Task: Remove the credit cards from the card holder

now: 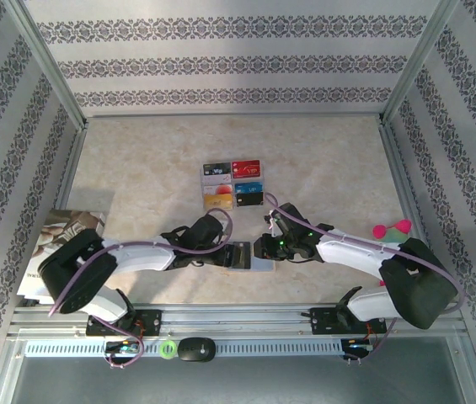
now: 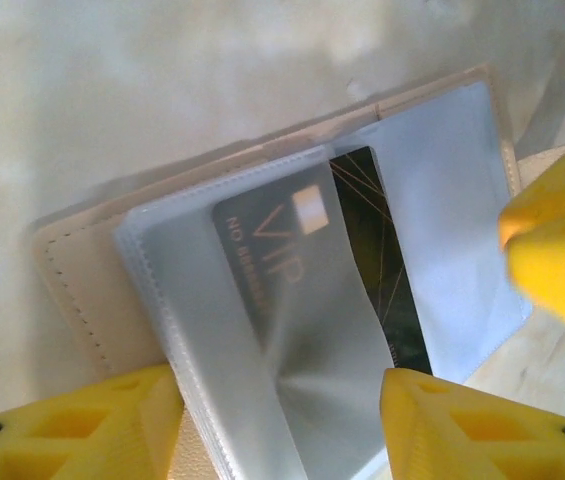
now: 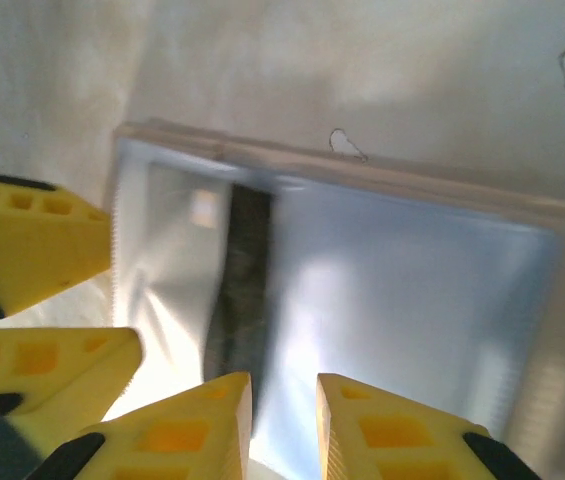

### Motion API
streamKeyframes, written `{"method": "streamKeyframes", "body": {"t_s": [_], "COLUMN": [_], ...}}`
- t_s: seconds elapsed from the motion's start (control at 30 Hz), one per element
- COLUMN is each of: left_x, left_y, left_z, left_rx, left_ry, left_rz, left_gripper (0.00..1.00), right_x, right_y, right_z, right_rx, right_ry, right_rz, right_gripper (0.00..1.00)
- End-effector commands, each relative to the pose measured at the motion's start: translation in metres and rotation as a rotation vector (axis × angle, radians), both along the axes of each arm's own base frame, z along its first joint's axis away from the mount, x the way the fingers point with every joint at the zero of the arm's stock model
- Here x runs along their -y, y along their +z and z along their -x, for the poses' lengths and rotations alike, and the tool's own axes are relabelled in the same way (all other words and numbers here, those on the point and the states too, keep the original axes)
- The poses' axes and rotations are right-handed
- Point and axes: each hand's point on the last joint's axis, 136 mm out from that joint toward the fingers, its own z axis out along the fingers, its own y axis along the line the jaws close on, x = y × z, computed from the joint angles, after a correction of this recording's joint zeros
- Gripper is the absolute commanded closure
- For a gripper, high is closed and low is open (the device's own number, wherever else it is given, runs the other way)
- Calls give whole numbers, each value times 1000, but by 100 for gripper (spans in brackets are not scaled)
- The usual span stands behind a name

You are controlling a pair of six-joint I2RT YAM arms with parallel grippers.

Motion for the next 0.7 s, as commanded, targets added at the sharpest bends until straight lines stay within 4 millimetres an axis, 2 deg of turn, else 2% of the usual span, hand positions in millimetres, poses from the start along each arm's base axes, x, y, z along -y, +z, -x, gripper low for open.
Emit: {"method": "streamKeyframes", "body": {"t_s": [0.0, 0.1, 0.2, 0.33, 0.43, 0.53, 0.67], "left_x": [-48, -45, -38, -30, -13, -2, 0], "left_y": [-10, 23, 39, 30, 29, 33, 29], "left_z": [23, 12, 8, 10, 14, 16, 21], "left_rx": [-16, 119, 173, 142, 118, 112, 84], "left_ry": [23, 30, 13, -16, -46, -75, -94], "left_rz": [-174, -97, -48, -45, 51, 92, 100], "left_gripper": [40, 38, 39, 52, 61, 65, 65], "right_x": [-8, -6, -7, -10, -9, -10, -10], "right_y": [9, 8, 7, 9, 8, 7, 6], "right_z": [-5, -7, -8, -7, -7, -5, -3], "right_rx": [33, 41, 40, 38, 41, 40, 38], "right_ry": [22, 12, 9, 20, 19, 23, 23], "right_rz": [-27, -20, -27, -37, -36, -38, -37], "right_gripper": [75, 74, 75, 76, 76, 76, 76]}}
